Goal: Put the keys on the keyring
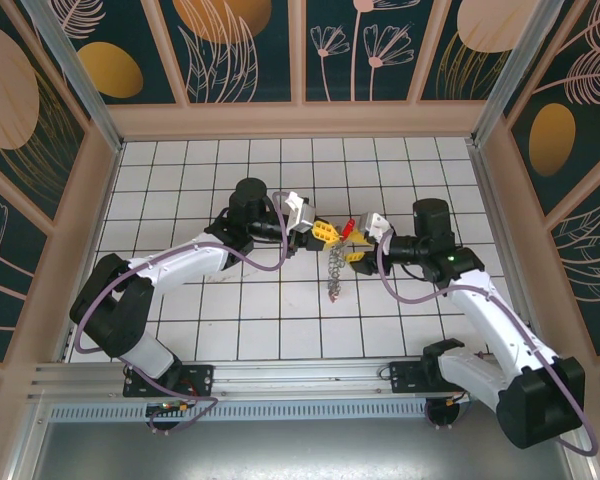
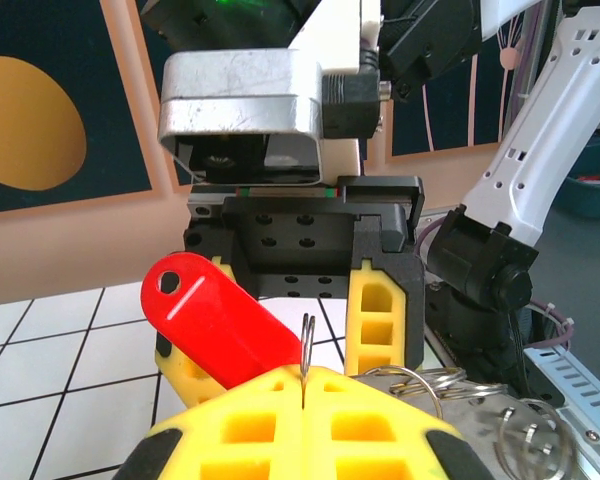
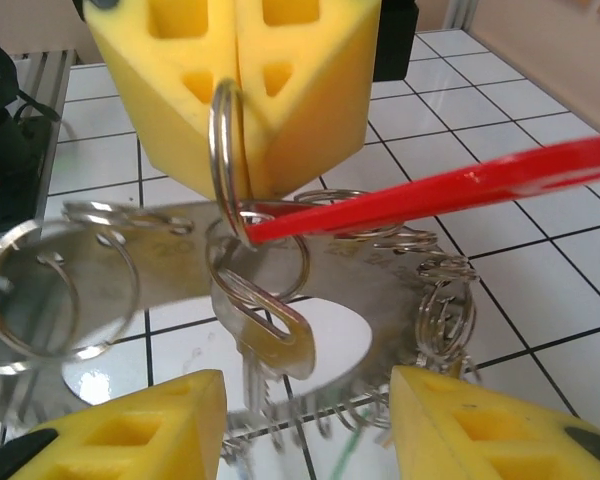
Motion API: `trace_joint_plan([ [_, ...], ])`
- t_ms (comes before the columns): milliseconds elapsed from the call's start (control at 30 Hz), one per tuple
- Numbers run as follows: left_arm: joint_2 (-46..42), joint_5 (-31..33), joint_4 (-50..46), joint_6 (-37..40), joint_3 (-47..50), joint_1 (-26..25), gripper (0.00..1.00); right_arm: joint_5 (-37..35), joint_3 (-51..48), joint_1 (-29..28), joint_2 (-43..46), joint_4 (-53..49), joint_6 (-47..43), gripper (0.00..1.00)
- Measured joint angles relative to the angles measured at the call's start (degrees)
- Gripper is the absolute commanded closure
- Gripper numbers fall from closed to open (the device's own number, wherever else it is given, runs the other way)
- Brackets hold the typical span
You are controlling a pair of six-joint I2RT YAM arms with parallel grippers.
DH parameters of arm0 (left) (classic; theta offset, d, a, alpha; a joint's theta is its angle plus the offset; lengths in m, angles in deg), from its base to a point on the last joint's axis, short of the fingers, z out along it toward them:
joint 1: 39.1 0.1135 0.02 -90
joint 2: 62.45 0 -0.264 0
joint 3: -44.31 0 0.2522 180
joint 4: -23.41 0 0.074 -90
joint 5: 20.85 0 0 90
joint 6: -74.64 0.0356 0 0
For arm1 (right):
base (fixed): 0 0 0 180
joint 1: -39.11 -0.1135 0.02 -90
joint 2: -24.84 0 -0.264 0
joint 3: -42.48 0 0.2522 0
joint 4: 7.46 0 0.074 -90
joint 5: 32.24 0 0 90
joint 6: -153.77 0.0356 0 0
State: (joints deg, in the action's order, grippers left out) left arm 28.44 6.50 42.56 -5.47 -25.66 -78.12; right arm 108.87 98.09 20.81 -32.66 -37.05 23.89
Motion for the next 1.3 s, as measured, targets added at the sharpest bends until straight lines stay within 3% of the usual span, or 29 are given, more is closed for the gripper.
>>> trace_joint_plan([
  [267, 0.0, -0.37, -0.11, -0.02, -0.39, 0.0, 1.0, 3.02, 0.85, -0.07, -1.75, -0.2, -1.64, 0.62],
  [433, 0.0, -0.39, -0.15, -0.02, -0.5, 0.02, 1.0, 4.39, 0.92, -0.22, -1.84, 0.07, -1.4, 0.85],
  [600, 0.0, -0.37, -0.17, 0.0, -0.61, 0.02, 1.0, 4.48, 1.29, -0.22, -1.81, -0.17, -1.66, 0.99],
  [1300, -0.35, 1.77, -9.27, 8.04, -1.92, 0.0, 1.0, 4.24, 9.07, 1.62, 0.24, -11.72, -5.31, 1.0],
])
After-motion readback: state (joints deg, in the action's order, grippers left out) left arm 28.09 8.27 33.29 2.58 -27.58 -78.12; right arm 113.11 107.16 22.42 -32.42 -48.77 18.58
